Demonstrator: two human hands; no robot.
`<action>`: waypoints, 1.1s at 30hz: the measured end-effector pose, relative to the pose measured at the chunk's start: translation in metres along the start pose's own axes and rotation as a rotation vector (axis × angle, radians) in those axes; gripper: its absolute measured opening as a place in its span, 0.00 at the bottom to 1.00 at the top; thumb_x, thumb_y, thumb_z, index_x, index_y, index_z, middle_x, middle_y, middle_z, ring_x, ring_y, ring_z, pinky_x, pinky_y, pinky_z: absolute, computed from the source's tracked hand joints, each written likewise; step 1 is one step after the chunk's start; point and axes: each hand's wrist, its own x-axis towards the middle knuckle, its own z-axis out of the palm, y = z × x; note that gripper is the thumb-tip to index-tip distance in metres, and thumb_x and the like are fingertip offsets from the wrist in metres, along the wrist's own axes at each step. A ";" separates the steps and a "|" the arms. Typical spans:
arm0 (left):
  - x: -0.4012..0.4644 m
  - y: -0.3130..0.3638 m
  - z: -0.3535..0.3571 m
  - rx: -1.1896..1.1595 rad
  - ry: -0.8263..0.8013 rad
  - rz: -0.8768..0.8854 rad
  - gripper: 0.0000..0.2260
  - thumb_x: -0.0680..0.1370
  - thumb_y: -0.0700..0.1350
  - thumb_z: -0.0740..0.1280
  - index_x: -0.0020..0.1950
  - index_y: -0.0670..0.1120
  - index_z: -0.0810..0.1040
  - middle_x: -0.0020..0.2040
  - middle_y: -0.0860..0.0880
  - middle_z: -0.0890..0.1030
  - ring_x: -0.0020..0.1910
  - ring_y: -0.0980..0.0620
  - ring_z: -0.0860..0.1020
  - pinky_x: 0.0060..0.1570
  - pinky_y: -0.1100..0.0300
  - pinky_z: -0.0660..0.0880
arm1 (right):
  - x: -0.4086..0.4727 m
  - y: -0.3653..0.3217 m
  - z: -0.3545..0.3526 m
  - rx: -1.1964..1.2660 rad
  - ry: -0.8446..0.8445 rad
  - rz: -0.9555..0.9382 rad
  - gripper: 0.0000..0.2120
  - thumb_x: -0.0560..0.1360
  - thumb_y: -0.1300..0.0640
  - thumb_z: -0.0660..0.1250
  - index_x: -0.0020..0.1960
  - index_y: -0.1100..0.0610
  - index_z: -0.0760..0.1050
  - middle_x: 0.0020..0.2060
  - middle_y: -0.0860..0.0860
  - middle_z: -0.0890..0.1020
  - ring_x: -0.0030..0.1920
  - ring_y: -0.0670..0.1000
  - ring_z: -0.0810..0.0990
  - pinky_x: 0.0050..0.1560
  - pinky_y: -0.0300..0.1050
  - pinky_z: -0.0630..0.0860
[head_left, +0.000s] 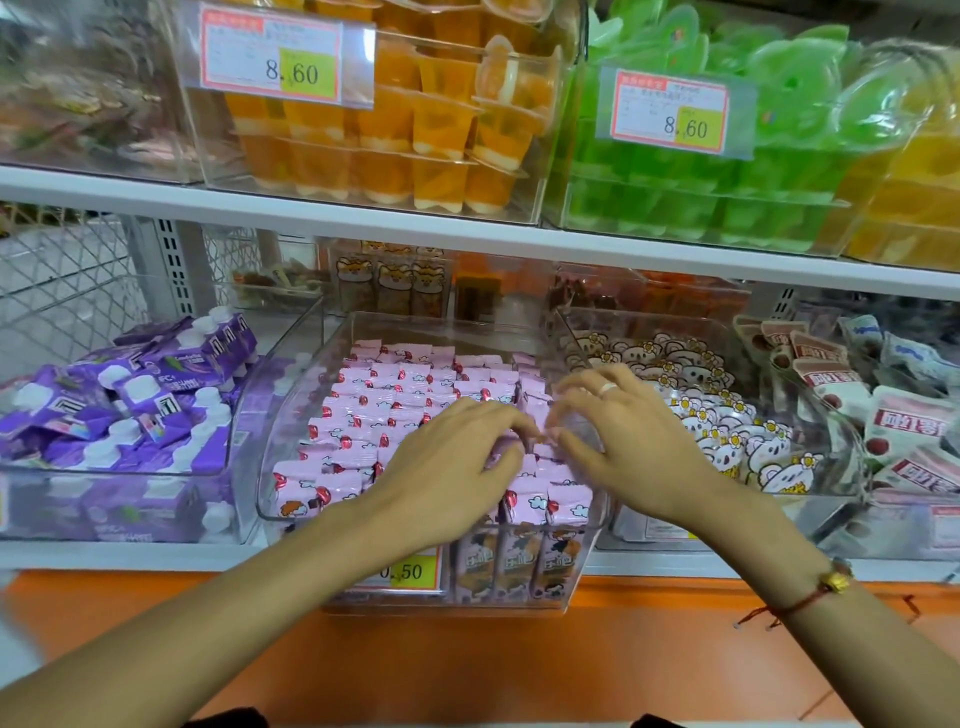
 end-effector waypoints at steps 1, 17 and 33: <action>0.001 -0.002 0.000 -0.007 0.024 -0.017 0.10 0.81 0.48 0.57 0.60 0.57 0.73 0.52 0.61 0.74 0.52 0.62 0.66 0.43 0.64 0.66 | 0.001 0.001 0.001 -0.074 -0.064 0.001 0.12 0.78 0.47 0.59 0.56 0.48 0.78 0.62 0.47 0.74 0.63 0.50 0.66 0.58 0.46 0.63; 0.052 -0.021 0.007 0.118 -0.415 0.044 0.15 0.82 0.48 0.53 0.66 0.53 0.73 0.64 0.55 0.74 0.54 0.58 0.65 0.53 0.60 0.63 | -0.015 0.011 0.012 0.201 0.077 0.304 0.14 0.80 0.46 0.56 0.43 0.52 0.74 0.41 0.47 0.72 0.42 0.52 0.76 0.39 0.43 0.64; 0.106 -0.007 0.009 0.288 -0.333 -0.160 0.05 0.75 0.48 0.69 0.47 0.50 0.83 0.49 0.52 0.84 0.50 0.49 0.80 0.48 0.54 0.76 | -0.021 0.025 0.018 0.326 0.200 0.421 0.13 0.76 0.53 0.64 0.61 0.52 0.75 0.49 0.47 0.78 0.37 0.45 0.78 0.41 0.44 0.73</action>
